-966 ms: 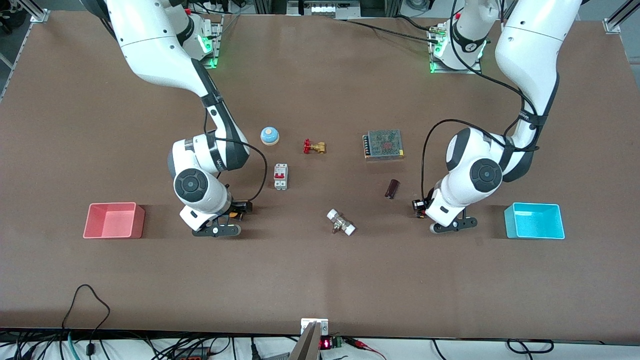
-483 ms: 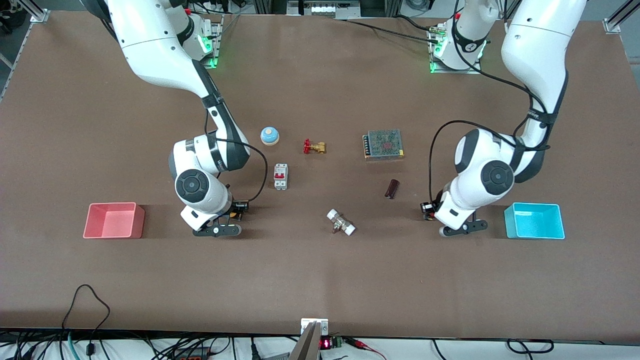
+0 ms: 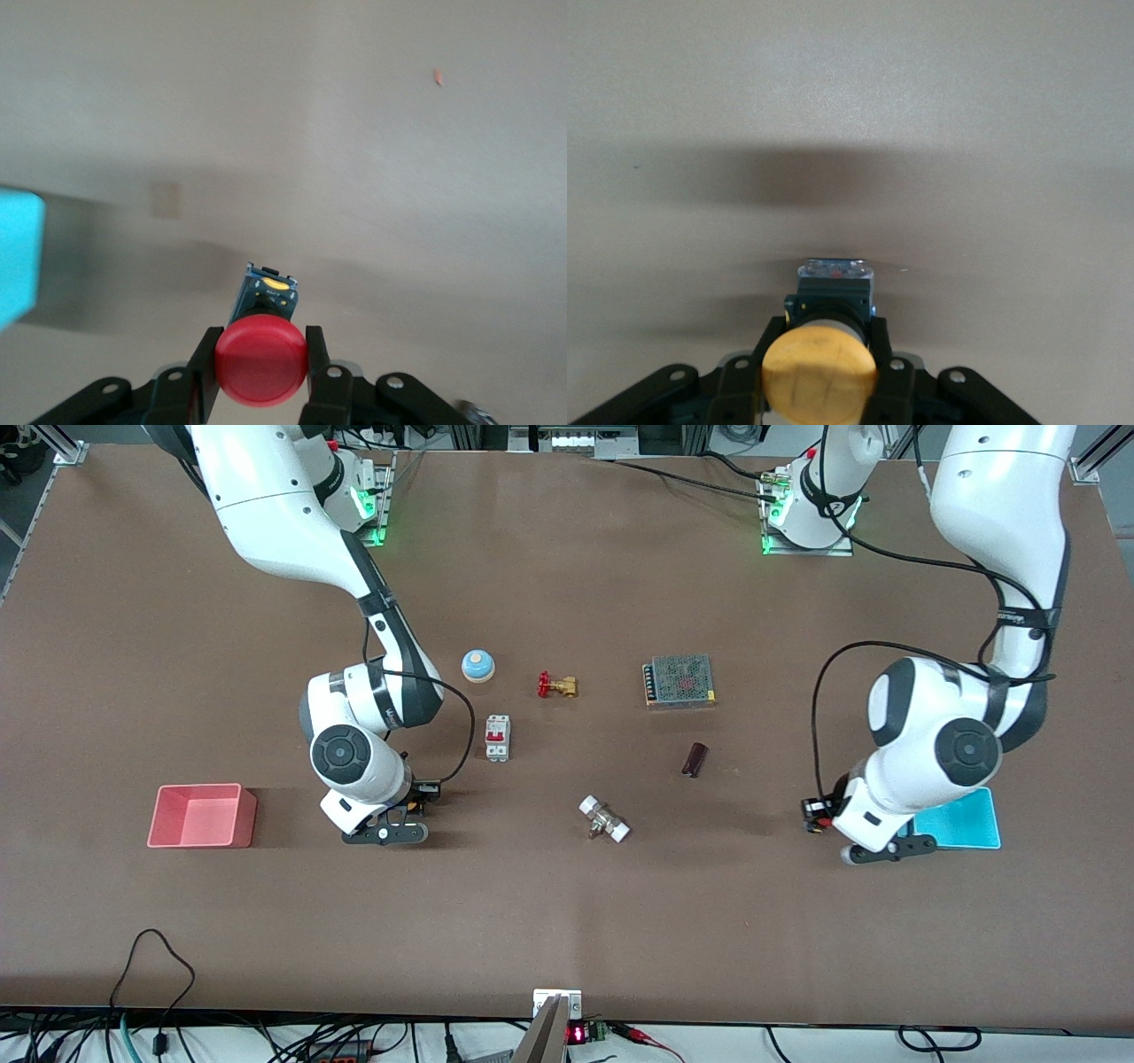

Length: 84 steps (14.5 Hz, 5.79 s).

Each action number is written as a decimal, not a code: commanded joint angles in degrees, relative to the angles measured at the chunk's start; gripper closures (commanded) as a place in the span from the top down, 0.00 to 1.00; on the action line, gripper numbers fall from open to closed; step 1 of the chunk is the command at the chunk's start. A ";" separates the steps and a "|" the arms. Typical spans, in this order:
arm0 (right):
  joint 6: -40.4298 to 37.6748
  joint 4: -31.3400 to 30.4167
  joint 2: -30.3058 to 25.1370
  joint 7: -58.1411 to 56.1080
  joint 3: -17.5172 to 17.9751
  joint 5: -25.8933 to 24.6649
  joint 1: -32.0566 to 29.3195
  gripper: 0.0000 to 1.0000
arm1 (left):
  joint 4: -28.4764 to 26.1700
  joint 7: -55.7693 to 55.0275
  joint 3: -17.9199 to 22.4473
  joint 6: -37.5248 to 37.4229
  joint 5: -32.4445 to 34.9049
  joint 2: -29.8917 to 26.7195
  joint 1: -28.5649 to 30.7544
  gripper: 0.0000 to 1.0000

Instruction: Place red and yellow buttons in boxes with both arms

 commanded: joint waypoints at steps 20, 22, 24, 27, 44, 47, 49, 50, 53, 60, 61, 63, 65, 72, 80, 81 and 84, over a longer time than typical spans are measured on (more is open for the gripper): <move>-10.92 6.01 -4.75 -23.02 -6.33 -0.41 -23.62 0.35 | 4.48 27.80 1.81 -4.25 0.60 5.93 16.76 0.30; -11.00 5.13 -4.57 -22.94 -6.33 -0.41 -24.32 0.35 | 4.57 27.80 1.81 -4.25 0.95 6.73 16.76 0.34; -11.01 3.81 -4.57 -22.76 -6.33 -0.15 -24.41 0.35 | 4.57 27.80 1.81 -4.25 0.95 6.91 16.76 0.41; -10.92 2.49 -4.48 -22.67 -6.33 0.21 -24.41 0.35 | 4.83 27.62 1.72 -4.25 0.69 7.00 16.76 0.61; -5.64 1.52 -0.62 -22.67 -5.97 0.56 -25.12 0.36 | 10.10 23.40 0.32 -13.27 0.95 -5.21 11.32 1.00; -5.21 1.52 0.08 -22.67 -5.97 0.65 -25.20 0.37 | 8.97 22.88 3.38 -16.02 0.86 -10.83 6.85 1.00; -4.94 1.43 0.35 -22.67 -5.97 0.74 -25.20 0.38 | 7.21 22.00 8.20 -18.03 0.86 -14.87 2.55 1.00; -4.59 1.52 0.53 -22.67 -5.97 1.35 -25.20 0.38 | 7.11 22.00 8.75 -19.44 0.86 -16.63 1.83 1.00; -4.24 1.52 0.88 -23.64 -5.97 3.02 -25.20 0.40 | 6.94 21.99 6.22 -23.84 0.86 -21.46 4.53 1.00; -4.41 2.14 0.18 -22.67 -5.97 3.02 -24.94 1.00 | -3.41 21.91 1.12 -25.71 0.95 -33.85 7.62 1.00; -4.50 2.22 -0.35 -22.76 -5.97 3.02 -24.94 1.00 | -6.22 21.91 -0.11 -24.13 0.86 -35.87 8.32 1.00; -5.03 2.31 -2.36 -23.20 -6.06 2.93 -25.03 1.00 | -7.82 21.91 -0.39 -24.11 0.86 -37.38 8.42 1.00; -6.34 2.31 -4.56 -23.20 -6.24 2.93 -25.03 1.00 | -7.92 21.91 -0.39 -24.38 0.86 -38.18 8.41 1.00; -17.05 2.31 -16.68 -22.85 -5.89 3.02 -22.32 1.00 | -6.42 17.61 -0.65 -28.76 0.78 -39.14 8.68 1.00; -37.53 2.31 -33.47 -20.30 -6.06 1.36 -18.96 1.00 | -3.26 18.57 -0.39 -30.27 0.07 -37.75 8.33 1.00; -39.64 2.23 -35.49 -20.04 -5.97 -0.91 -18.88 1.00 | -3.34 18.65 -0.39 -30.18 0.07 -37.48 8.15 1.00; -40.98 1.61 -37.88 -19.78 -5.80 -4.01 -18.70 1.00 | -2.04 18.66 -0.39 -30.18 0.16 -35.99 8.15 1.00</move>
